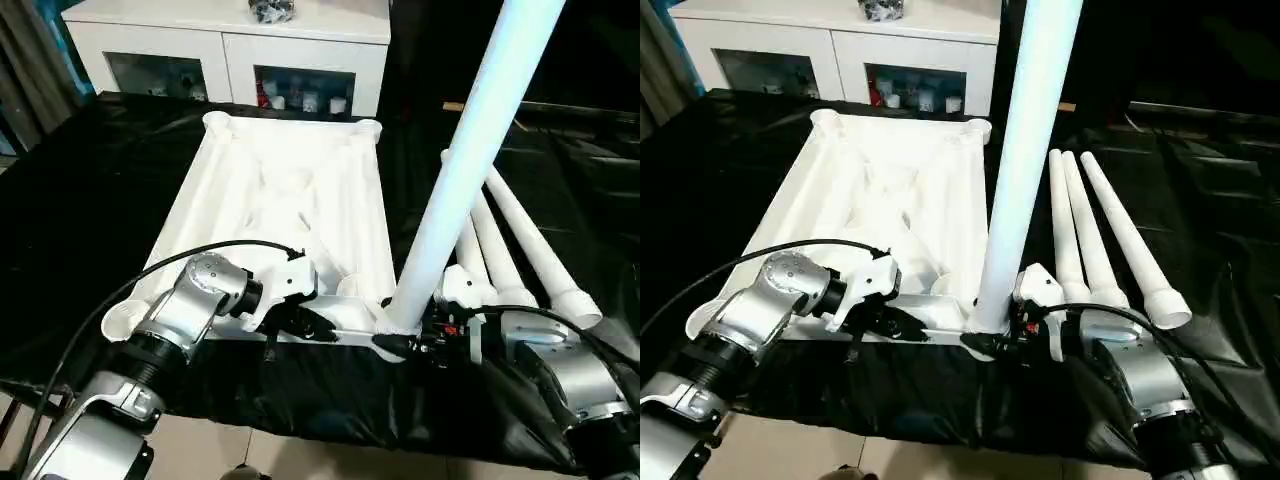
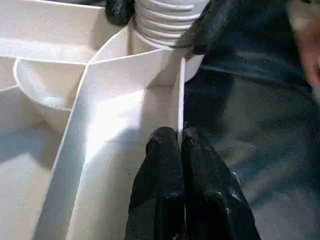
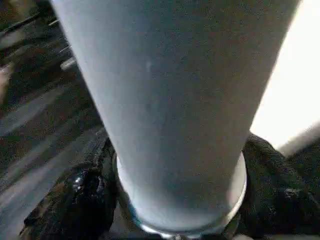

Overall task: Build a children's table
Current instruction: Rotate leg to tighten

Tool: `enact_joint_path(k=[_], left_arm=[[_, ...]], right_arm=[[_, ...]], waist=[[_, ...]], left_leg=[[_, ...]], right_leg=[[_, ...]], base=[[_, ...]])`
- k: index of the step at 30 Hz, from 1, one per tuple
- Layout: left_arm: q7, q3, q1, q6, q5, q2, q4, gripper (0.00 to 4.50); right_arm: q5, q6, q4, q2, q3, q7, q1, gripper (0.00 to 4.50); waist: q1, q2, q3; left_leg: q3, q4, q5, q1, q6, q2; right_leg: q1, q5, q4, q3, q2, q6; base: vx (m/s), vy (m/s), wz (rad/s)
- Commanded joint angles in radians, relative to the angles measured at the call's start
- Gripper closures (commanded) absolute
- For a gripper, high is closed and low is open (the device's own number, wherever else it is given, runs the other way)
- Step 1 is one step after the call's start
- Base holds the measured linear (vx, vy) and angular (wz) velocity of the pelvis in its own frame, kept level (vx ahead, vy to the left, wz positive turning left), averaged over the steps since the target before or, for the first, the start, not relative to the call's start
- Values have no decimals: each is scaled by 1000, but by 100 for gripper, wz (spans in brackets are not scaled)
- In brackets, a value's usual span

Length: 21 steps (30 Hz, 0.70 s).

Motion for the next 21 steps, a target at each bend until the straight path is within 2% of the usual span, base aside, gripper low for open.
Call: enact_joint_path(k=[1,4,6,9,11,12,14,15,17,20,21], left_arm=[[94,-15,-28,52,9,-68,17,450],[202,0,-41,94,26,-122,22,450],[241,-2,-40,105,39,-143,15,450],[279,-14,-33,119,62,-163,-4,450],[296,-20,-25,137,66,-180,-23,450],[297,-20,-24,138,65,-182,-25,450],[297,-20,-21,136,63,-180,-26,450],[297,-20,-21,136,63,-180,-26,450],[271,-21,-15,112,57,-160,-23,450],[246,-20,-12,100,47,-145,-23,450],[231,-20,-10,83,43,-138,-25,450]], right_arm=[[-12,11,57,65,0,-146,-36,168],[-48,-2,127,150,-24,-313,-70,170],[-62,-5,146,188,-24,-371,-79,170],[-85,-14,163,241,-26,-450,-90,170],[-123,-82,201,288,-25,-534,-112,170],[-128,-95,205,293,-24,-542,-114,170],[-110,-89,212,298,-32,-525,-123,170],[-110,-89,212,298,-32,-525,-123,115],[-55,-71,216,287,-50,-437,-146,101],[-56,-80,203,260,-38,-384,-150,65],[-51,-76,189,243,-33,-349,-147,65]], waist=[[-2,-2,-48],[-17,-4,-47],[-22,-8,-48],[-23,-6,-47],[-27,-2,-48],[-27,-1,-48],[-26,1,-49],[-26,1,-49],[-27,5,-51],[-24,2,-53],[-23,2,-54]], left_leg=[[-28,-78,-290,13,2,62],[-34,-82,-314,8,-16,61],[-32,-81,-313,9,-9,59],[-30,-80,-309,11,0,59],[-31,-81,-299,8,-4,60],[-32,-83,-299,6,-5,59],[-30,-82,-306,10,2,59],[-30,-82,-306,10,2,59],[-30,-82,-302,8,13,60],[-26,-78,-278,9,26,59],[-26,-77,-267,9,28,60]], right_leg=[[34,-327,-93,60,-81,-210],[34,-390,-102,57,-80,-171],[30,-378,-104,58,-78,-171],[26,-383,-107,60,-78,-166],[26,-357,-104,61,-77,-171],[28,-354,-103,59,-77,-170],[28,-315,-101,62,-73,-177],[28,-315,-101,62,-73,-177],[33,-265,-96,61,-73,-194],[32,-226,-94,63,-72,-206],[33,-211,-92,63,-73,-211]], base=[[0,0,0],[0,0,0],[0,0,0],[0,0,0],[0,0,0],[0,0,0],[0,0,0],[0,0,0],[0,0,0],[0,0,0],[0,0,0]])
